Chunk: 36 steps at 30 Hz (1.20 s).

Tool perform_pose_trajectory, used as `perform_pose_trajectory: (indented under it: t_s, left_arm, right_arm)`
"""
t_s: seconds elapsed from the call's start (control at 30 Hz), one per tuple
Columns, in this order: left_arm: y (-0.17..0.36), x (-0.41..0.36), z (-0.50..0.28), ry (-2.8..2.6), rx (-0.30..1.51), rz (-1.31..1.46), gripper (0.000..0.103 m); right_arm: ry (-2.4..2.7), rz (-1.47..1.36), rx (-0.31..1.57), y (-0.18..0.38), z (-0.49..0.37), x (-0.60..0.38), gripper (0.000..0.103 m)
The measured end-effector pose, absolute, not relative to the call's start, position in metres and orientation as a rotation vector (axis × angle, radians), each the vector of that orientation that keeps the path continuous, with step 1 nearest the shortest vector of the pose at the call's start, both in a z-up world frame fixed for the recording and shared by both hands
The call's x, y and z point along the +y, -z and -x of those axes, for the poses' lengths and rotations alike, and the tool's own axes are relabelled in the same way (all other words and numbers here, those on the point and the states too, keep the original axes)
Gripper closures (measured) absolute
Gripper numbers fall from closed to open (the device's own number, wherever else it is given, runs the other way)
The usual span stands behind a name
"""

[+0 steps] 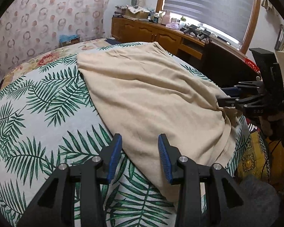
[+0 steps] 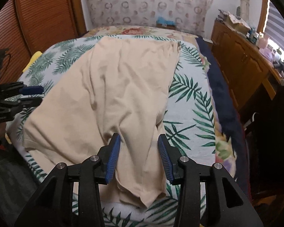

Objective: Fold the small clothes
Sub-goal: 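Release the hem from the right gripper and withdraw both grippers, then grasp the shirt hem with the right gripper while the left gripper grasps the other end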

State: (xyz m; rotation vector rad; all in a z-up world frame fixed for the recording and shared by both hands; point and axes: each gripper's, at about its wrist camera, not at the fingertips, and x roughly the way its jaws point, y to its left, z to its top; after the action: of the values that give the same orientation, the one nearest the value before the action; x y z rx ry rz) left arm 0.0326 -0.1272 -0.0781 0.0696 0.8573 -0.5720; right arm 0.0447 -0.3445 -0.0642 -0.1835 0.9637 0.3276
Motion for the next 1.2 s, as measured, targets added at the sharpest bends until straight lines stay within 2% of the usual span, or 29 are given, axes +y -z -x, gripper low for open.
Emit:
perform_pose_trajectory:
  t_s: [0.17,0.73,0.9,1.0,1.03,1.2]
  left_arm:
    - [0.081,-0.129,-0.031,0.574,0.87,-0.077,0.065]
    - [0.093,-0.123,-0.016,0.578,0.954,-0.058,0.065]
    - [0.092,-0.12,-0.011,0.607,0.972,-0.026,0.065]
    - [0.092,-0.119,-0.008,0.634,0.984,-0.009,0.065]
    - [0.092,-0.118,-0.007,0.64,0.987,-0.004,0.065]
    - [0.092,-0.119,-0.002,0.676,1.001,0.011,0.065]
  right_arm:
    - [-0.303,0.18,0.973,0.076,-0.046,-0.349,0.042]
    - [-0.364,0.168,0.989,0.088,-0.031,-0.364,0.043]
    - [-0.429,0.171,1.009,0.086,-0.026,-0.36,0.066]
    - [-0.466,0.173,1.01,0.086,-0.023,-0.357,0.084]
    - [-0.49,0.168,1.011,0.085,-0.022,-0.355,0.094]
    - [-0.487,0.222,0.99,0.084,-0.02,-0.347,0.098]
